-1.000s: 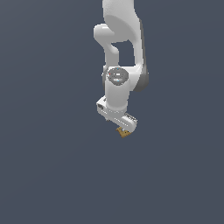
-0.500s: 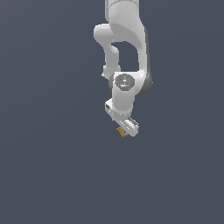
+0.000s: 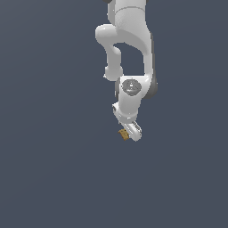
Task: Pick up the object and move it to a goal position.
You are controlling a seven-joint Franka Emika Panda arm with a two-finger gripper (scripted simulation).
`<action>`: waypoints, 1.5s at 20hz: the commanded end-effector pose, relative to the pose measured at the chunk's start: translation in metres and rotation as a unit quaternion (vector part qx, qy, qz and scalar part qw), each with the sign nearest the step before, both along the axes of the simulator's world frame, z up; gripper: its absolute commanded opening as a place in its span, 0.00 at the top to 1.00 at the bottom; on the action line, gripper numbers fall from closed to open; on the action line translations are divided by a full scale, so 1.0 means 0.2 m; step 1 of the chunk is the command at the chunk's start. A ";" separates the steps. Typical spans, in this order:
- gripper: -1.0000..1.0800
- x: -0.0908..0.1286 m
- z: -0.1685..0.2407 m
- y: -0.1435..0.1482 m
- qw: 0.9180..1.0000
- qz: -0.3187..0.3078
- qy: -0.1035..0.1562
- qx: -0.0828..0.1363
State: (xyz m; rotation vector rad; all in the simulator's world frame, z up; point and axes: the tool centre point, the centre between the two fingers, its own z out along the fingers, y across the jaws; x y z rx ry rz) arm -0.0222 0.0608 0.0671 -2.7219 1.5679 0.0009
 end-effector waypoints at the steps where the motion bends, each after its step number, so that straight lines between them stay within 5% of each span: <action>1: 0.04 -0.01 -0.01 0.01 1.000 -0.014 0.000 0.000; 27: 0.04 -0.01 -0.28 0.03 1.000 -0.029 0.000 0.000; 28: 1.00 -0.01 -0.28 0.03 1.000 -0.029 0.000 0.000; 30: 1.00 -0.01 -0.28 0.03 1.000 -0.029 0.000 0.000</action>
